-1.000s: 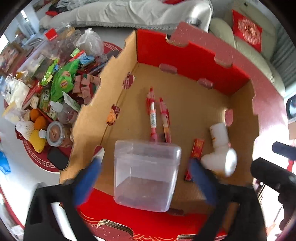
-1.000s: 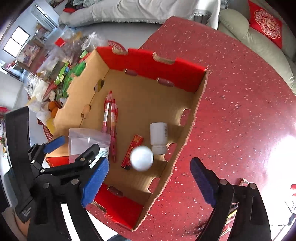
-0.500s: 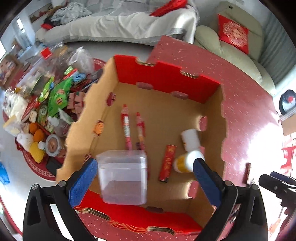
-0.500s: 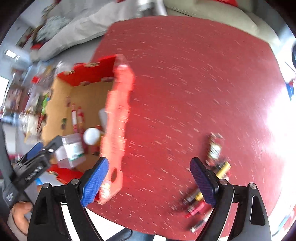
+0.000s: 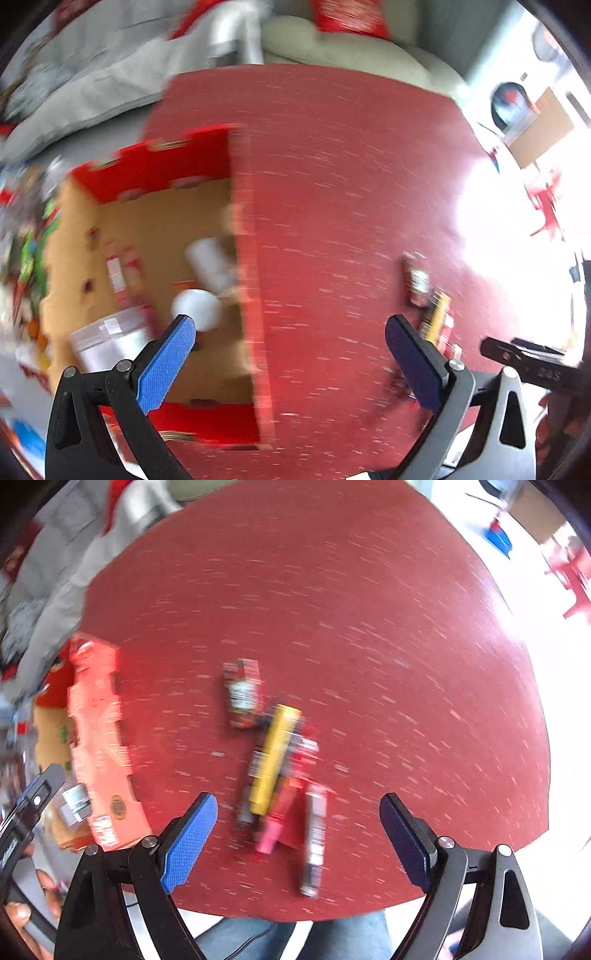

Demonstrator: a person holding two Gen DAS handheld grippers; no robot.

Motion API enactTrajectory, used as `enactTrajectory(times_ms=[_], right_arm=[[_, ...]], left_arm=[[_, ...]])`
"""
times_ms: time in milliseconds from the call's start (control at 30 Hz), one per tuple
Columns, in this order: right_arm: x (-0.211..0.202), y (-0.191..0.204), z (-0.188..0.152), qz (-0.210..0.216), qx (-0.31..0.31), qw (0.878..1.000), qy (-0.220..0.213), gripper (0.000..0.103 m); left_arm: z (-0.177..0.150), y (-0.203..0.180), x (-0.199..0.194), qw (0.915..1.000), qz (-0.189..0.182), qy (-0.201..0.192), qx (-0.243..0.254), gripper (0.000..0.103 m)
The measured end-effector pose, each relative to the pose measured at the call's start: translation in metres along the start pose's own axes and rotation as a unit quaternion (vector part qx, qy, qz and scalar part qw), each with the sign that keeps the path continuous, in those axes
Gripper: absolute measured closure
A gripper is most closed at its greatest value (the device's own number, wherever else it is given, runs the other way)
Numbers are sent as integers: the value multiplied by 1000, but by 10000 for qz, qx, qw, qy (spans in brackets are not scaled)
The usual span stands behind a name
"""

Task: Organize rigid objects
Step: 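Move both grippers back over the pens on the table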

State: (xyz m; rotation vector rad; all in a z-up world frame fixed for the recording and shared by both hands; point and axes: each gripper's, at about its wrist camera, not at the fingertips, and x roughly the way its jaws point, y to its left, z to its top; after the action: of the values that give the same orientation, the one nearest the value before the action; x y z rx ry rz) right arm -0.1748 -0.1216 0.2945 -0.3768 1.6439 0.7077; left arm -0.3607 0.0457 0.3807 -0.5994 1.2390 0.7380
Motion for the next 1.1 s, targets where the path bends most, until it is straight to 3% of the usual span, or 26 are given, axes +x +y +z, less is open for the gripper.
enactTrajectory(times_ms=[200, 333, 500, 633, 767, 933, 1100], right_arm=[[8, -57, -15, -39, 574, 9981, 202, 13], [10, -77, -25, -58, 689, 9971, 320, 13], [14, -97, -34, 9, 886, 9952, 424, 13], [18, -108, -37, 24, 953, 9942, 493, 13], [17, -110, -37, 26, 902, 9946, 512, 13], [22, -95, -43, 61, 669, 9964, 521, 13], [38, -64, -57, 61, 361, 9968, 710, 13]], left_arm=[[-23, -82, 53, 9920, -48, 507, 1154, 0], [-28, -110, 95, 9840, 225, 706, 1621, 0], [-15, -114, 119, 9831, 131, 904, 1589, 0], [-6, -127, 130, 9781, 153, 968, 1838, 0], [6, -122, 132, 9815, 152, 978, 1641, 0], [-1, -87, 120, 9842, 91, 918, 1510, 0], [1, -90, 123, 9804, -10, 924, 1740, 0]])
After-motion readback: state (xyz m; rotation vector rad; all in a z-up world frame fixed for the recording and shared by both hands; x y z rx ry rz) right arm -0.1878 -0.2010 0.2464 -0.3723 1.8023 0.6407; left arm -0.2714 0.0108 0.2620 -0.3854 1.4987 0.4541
